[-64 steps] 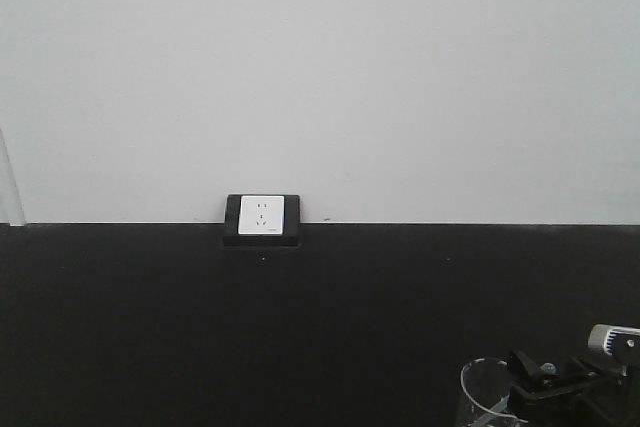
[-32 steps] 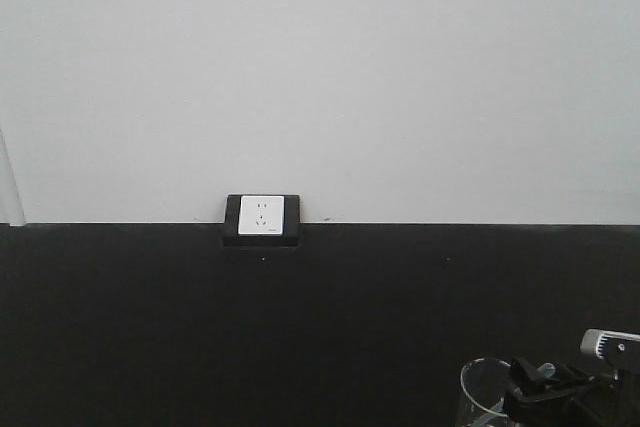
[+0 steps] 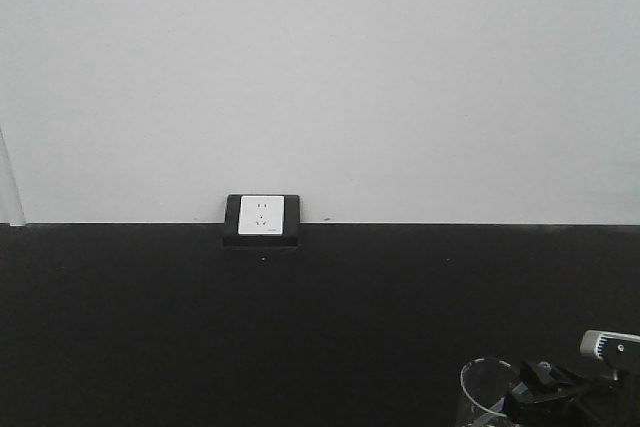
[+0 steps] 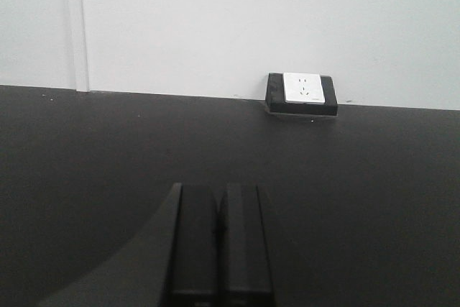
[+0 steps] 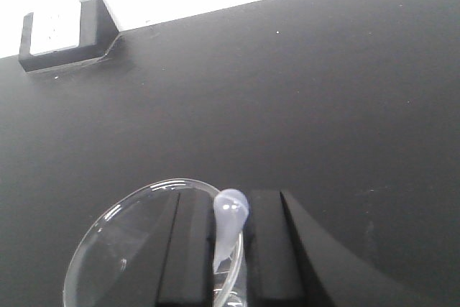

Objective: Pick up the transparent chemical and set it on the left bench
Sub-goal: 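Close the right gripper on the transparent dropper pipette's bulb end, then lift the pipette out of the beaker with the right gripper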

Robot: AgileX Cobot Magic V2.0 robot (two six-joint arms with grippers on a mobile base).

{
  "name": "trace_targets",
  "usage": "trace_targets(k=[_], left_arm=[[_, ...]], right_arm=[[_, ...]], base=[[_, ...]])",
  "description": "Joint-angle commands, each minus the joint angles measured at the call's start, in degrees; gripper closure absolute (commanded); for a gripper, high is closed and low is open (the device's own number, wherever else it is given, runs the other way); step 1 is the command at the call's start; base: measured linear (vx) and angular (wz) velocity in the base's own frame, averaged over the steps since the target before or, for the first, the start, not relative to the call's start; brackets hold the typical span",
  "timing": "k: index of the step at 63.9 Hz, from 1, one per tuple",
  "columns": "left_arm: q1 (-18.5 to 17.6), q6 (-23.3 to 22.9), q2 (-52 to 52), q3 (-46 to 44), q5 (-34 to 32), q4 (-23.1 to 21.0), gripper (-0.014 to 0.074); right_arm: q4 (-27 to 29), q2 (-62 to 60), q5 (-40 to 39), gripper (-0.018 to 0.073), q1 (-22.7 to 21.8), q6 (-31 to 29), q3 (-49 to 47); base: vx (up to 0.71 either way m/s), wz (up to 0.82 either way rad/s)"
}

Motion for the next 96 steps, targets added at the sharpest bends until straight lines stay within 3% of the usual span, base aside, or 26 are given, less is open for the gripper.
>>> trace_targets(k=[1,16,34,57,74,96], left_arm=[[-0.1,-0.45,-1.1,0.93,-4.49,-0.04,0.06],[-0.1,-0.45,-1.1,0.93,-4.49,-0.04,0.06],[-0.1,-0.45,-1.1,0.93,-4.49,-0.04,0.06],[-0.1,-0.45,-1.1,0.93,-4.49,-0.04,0.06],[-0.1,-0.45,-1.1,0.93,-4.49,-0.04,0.06],[-0.1,-0.45,-1.1,0.93,-4.49,-0.04,0.06]], right_arm=[[0.01,-1.66,-4.72,0.0358,-0.01,-0.27,-1.64],[0.01,-1.66,-4.79,0.0379,-0.01,-0.27,-1.64],[-0.26,-1.66,-7.72,0.0571,-0.01,-0.27,-1.64],[-0.85,-8.74,-6.98,0.0567,-0.01,-0.31,-1.64],[-7.91,-24.8,5.03,0.0567,-0.01,0.42,-1.59],[-8.07,-41.02,15.98,0.0567,-0.01,1.45,-1.53]], base=[[0.0,0.0],[0.0,0.0],[0.0,0.0],[0.0,0.0],[0.0,0.0],[0.0,0.0]])
